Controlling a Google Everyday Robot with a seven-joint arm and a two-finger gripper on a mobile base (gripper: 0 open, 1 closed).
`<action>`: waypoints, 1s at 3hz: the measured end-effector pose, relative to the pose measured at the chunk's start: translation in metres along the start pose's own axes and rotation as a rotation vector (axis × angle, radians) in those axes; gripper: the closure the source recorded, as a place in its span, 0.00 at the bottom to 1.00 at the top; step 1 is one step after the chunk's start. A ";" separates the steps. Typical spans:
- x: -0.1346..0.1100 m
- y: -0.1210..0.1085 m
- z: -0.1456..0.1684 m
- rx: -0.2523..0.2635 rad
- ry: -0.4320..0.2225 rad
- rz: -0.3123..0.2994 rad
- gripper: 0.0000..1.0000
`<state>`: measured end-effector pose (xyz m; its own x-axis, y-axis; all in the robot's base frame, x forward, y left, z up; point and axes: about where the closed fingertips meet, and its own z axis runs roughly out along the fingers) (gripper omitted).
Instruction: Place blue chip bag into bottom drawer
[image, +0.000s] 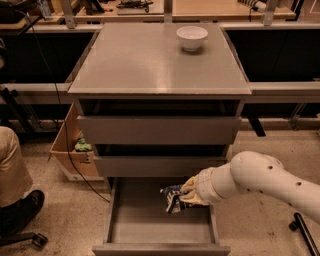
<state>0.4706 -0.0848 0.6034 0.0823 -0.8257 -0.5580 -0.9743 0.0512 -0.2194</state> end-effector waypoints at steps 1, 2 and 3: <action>0.007 0.002 0.018 0.001 -0.012 0.000 1.00; 0.021 0.003 0.067 -0.026 -0.034 -0.043 1.00; 0.038 0.009 0.133 -0.075 -0.107 -0.083 1.00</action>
Offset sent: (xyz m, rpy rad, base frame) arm 0.0258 0.0567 -0.1623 0.0616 0.0310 0.1657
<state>0.4933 -0.0410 0.4736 0.1810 -0.7609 -0.6232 -0.9759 -0.0604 -0.2098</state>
